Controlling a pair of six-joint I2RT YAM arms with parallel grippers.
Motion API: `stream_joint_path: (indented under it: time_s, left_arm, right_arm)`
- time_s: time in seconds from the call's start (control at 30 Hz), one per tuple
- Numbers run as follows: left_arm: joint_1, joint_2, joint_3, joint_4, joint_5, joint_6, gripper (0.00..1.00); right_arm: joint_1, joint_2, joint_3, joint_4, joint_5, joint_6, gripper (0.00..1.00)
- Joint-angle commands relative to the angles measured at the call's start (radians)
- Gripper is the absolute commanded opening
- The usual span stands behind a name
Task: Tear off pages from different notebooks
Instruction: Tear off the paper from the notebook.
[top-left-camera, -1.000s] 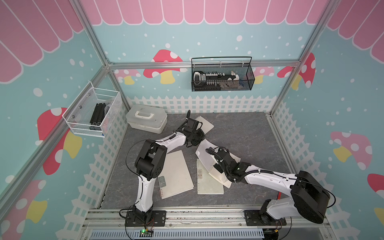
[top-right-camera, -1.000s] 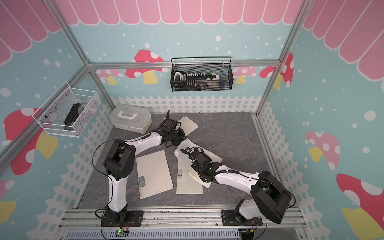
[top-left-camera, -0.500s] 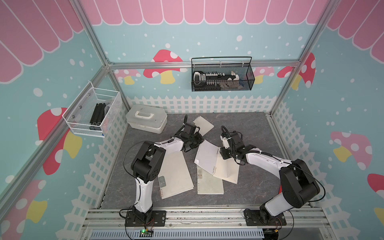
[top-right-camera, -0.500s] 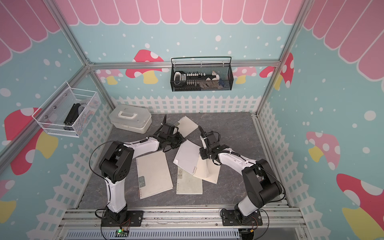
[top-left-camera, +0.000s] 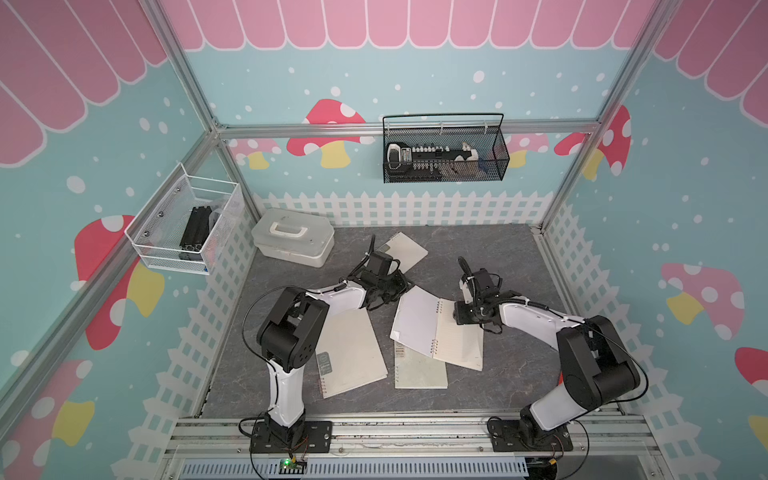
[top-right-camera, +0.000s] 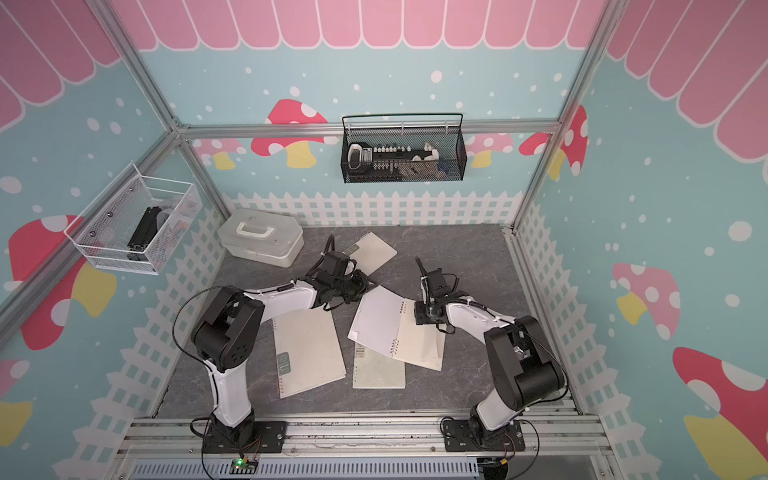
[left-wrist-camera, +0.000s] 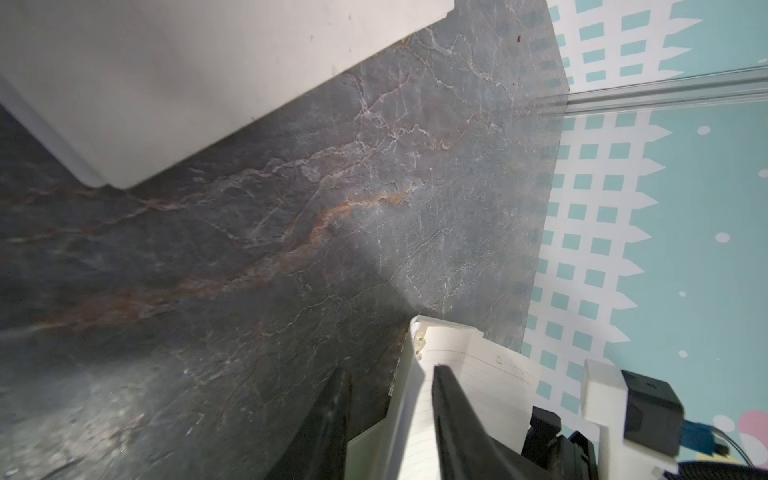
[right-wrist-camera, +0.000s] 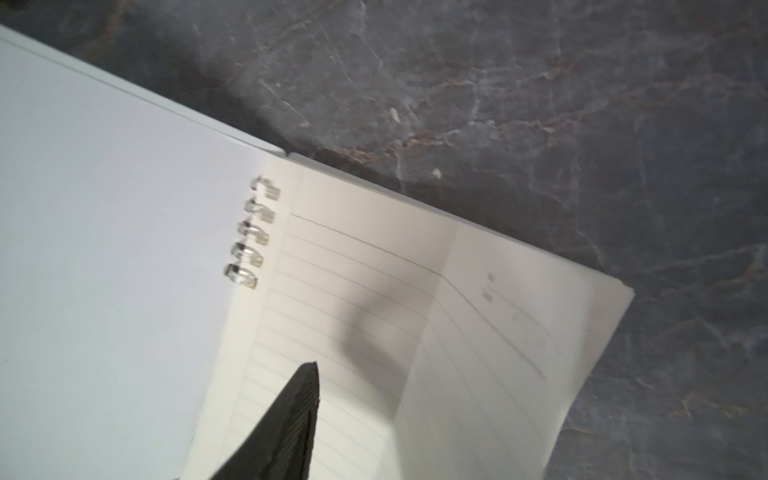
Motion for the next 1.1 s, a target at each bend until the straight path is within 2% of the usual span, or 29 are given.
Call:
stream_joint_path:
  time_s: [0.0, 0.13, 0.2, 0.3, 0.4, 0.53, 0.67, 0.73, 0.93, 1.07]
  left_arm:
    - [-0.001, -0.034, -0.009, 0.000, 0.016, 0.013, 0.25]
    - [0.000, -0.029, 0.014, -0.022, 0.016, 0.020, 0.13]
    - [0.002, -0.023, 0.041, -0.037, 0.009, 0.019, 0.07]
    - [0.008, -0.002, 0.101, -0.072, -0.002, 0.018, 0.04]
    - [0.013, 0.028, 0.173, -0.100, -0.014, 0.016, 0.05]
    - [0.018, 0.082, 0.248, -0.105, -0.002, 0.015, 0.13]
    - [0.017, 0.141, 0.289, -0.108, 0.026, 0.015, 0.15]
    - [0.018, 0.162, 0.296, -0.105, 0.035, 0.015, 0.19]
    - [0.020, 0.193, 0.288, -0.091, 0.050, 0.025, 0.32]
    - [0.023, 0.205, 0.293, -0.098, 0.052, 0.024, 0.06]
  right_arm:
    - [-0.017, -0.029, -0.024, -0.027, 0.019, 0.033, 0.49]
    - [-0.044, -0.029, -0.024, 0.041, -0.054, 0.027, 0.30]
    - [-0.051, 0.006, 0.024, 0.041, -0.056, 0.013, 0.16]
    - [-0.055, 0.069, 0.134, 0.015, -0.036, -0.036, 0.07]
    - [-0.055, 0.142, 0.267, -0.031, 0.014, -0.093, 0.03]
    - [-0.055, 0.198, 0.361, -0.022, -0.022, -0.150, 0.02]
    - [-0.039, 0.196, 0.349, 0.007, -0.023, -0.189, 0.03]
    - [-0.019, 0.177, 0.320, 0.029, -0.021, -0.223, 0.03]
    - [0.084, 0.155, 0.282, 0.053, 0.149, -0.299, 0.05]
    - [0.157, 0.155, 0.273, 0.075, 0.265, -0.356, 0.02]
